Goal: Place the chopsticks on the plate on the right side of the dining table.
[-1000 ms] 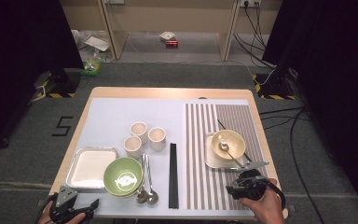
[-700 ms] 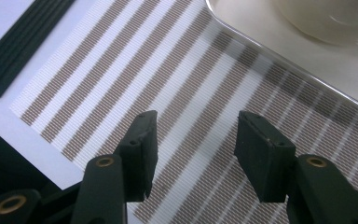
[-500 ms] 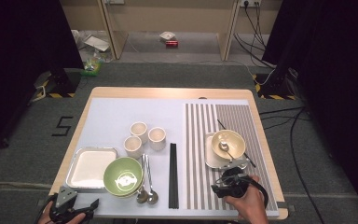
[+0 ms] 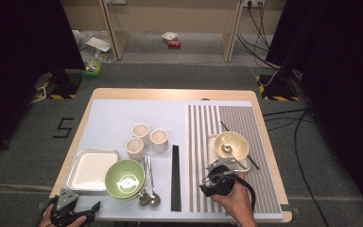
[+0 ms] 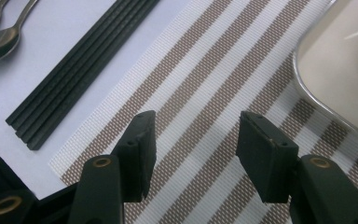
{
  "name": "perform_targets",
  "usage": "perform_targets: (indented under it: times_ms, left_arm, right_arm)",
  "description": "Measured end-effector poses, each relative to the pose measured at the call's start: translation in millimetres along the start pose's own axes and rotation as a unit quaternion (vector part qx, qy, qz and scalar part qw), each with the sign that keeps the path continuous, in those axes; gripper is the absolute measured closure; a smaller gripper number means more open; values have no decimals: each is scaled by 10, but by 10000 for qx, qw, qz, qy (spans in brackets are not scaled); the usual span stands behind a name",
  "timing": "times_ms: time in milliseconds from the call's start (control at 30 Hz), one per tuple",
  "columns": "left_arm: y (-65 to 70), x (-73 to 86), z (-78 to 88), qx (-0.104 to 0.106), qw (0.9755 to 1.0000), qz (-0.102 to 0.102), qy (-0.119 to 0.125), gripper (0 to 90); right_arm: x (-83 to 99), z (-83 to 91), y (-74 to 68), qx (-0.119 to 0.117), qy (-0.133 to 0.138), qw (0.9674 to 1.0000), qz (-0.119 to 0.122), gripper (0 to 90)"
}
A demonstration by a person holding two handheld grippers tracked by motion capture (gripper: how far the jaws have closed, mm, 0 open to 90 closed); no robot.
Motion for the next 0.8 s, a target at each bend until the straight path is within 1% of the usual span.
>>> perform_targets:
  times_ms: [33,67,200,300,333,367,400,433,500,600,633,800]
  left_arm:
    - [0,-1,0,1,10000,2,-8,121]
    - [-4,-1,0,-8,10000,-16,-15,121]
    - [0,-1,0,0,10000,-2,-9,121]
    - [0,-1,0,-5,10000,-3,-10,120]
    - [1,0,0,-1,10000,3,1,121]
    - [1,0,0,0,10000,1,-2,121]
    - [-3,-1,0,-8,10000,-19,-15,121]
    - [-3,-2,0,-9,10000,-16,-21,121]
    - [-1,-1,0,-3,10000,-5,-9,121]
    - [-3,-2,0,-6,10000,-19,-13,121]
    - [-3,-2,0,-9,10000,-18,-19,121]
    - [-2,-1,0,-3,10000,-15,-9,121]
  right_arm:
    - [-22,-16,-22,-54,23,10000,35,478]
    - [-30,-24,-20,0,-11,10000,35,476]
    - [-80,-54,-36,-33,18,10000,86,471]
    - [-114,-64,-51,-43,17,10000,24,469]
    - [-122,-70,-50,-38,1,10000,46,467]
    - [-143,-80,-64,-67,46,9999,76,465]
    - [-148,-84,-70,-27,8,10000,41,464]
    - [-167,-96,-86,-65,28,9999,81,461]
    - [-191,-111,-102,-34,18,9999,105,456]
    - [-225,-131,-144,-54,-4,9999,136,452]
    - [-246,-142,-160,-76,30,9998,183,451]
    - [-269,-169,-218,-106,-37,9998,189,450]
Point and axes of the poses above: each handheld gripper's, and its own axes: z roughly backward along the jaws, x roughly out of its underside, y roughly to its right, the point moved 10 cm from there along -z, roughly forward along the jaws, and after that the axes turned 7 degrees about -y, right-handed, at the moved point
